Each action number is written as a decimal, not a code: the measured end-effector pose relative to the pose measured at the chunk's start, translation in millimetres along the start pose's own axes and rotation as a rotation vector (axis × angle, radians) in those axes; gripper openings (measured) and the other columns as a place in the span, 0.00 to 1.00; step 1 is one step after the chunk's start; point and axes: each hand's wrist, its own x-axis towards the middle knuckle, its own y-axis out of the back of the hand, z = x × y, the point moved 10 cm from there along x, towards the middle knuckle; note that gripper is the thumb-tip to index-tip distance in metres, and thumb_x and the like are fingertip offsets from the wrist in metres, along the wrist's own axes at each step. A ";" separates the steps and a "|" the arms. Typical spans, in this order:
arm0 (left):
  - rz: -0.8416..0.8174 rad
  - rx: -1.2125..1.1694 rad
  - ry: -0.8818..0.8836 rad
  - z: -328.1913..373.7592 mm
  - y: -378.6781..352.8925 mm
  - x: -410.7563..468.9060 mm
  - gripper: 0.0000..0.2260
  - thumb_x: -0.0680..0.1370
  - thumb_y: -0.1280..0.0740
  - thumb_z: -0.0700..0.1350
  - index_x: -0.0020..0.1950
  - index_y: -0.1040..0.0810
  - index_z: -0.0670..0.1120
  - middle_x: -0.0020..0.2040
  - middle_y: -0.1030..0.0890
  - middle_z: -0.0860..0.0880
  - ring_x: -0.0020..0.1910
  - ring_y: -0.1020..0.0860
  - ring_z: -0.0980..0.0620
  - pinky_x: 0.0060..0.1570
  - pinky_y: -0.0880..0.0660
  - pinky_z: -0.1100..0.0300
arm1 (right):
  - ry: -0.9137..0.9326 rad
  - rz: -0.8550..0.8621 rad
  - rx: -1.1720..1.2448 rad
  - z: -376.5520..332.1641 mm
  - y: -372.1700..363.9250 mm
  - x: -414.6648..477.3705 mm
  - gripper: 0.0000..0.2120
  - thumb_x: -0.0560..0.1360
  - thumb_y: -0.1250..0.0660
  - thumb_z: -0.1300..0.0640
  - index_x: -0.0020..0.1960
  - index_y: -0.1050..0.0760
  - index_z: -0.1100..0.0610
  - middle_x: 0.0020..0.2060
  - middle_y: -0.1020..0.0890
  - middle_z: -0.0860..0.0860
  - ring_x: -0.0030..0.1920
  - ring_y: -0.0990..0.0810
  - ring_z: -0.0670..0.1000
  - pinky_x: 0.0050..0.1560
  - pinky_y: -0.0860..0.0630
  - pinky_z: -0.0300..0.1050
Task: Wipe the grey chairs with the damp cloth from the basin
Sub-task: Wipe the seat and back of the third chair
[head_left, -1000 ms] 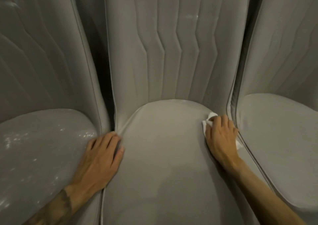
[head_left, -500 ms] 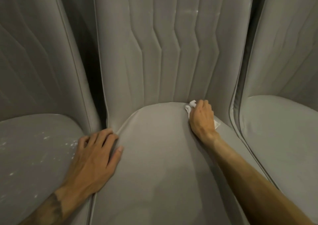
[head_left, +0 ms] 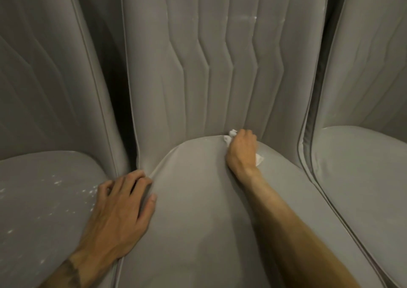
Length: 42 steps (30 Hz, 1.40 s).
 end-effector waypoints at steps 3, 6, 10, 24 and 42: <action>0.000 -0.004 -0.005 -0.5 -1.5 -0.6 0.14 0.82 0.43 0.57 0.62 0.24 0.53 0.64 0.26 0.54 0.61 0.23 0.49 0.59 0.35 0.47 | 0.186 -0.024 0.041 -41.8 -5.6 -1.1 0.19 0.85 0.48 0.47 0.63 0.29 0.61 0.61 0.25 0.59 0.61 0.29 0.60 0.62 0.37 0.52; 0.015 -0.002 -0.012 -1.0 -2.2 0.4 0.14 0.81 0.43 0.56 0.61 0.25 0.54 0.64 0.26 0.54 0.60 0.23 0.48 0.58 0.35 0.47 | 0.166 0.026 -0.017 -7.4 9.9 -1.2 0.16 0.85 0.45 0.49 0.60 0.29 0.61 0.60 0.26 0.60 0.59 0.29 0.62 0.57 0.35 0.56; 0.025 -0.005 -0.007 -4.8 -2.5 -3.3 0.13 0.81 0.42 0.56 0.61 0.25 0.54 0.64 0.26 0.54 0.60 0.23 0.49 0.58 0.35 0.47 | -0.011 0.058 -0.027 23.7 11.1 -2.2 0.12 0.83 0.42 0.55 0.60 0.29 0.62 0.60 0.26 0.61 0.58 0.29 0.63 0.53 0.33 0.57; -0.016 -0.032 0.009 -0.6 -1.1 -3.0 0.13 0.82 0.44 0.57 0.61 0.25 0.53 0.65 0.28 0.54 0.62 0.24 0.50 0.62 0.37 0.48 | 0.221 -0.006 -0.050 -48.7 -2.7 -4.5 0.12 0.83 0.45 0.57 0.60 0.29 0.63 0.59 0.25 0.61 0.60 0.29 0.61 0.58 0.38 0.55; -0.019 -0.045 0.016 -1.4 3.7 -2.9 0.13 0.82 0.43 0.55 0.61 0.25 0.52 0.65 0.27 0.53 0.62 0.24 0.49 0.61 0.35 0.48 | 0.348 -0.048 0.028 -85.8 -7.9 -0.5 0.14 0.84 0.45 0.51 0.60 0.28 0.59 0.60 0.26 0.59 0.59 0.28 0.62 0.60 0.35 0.55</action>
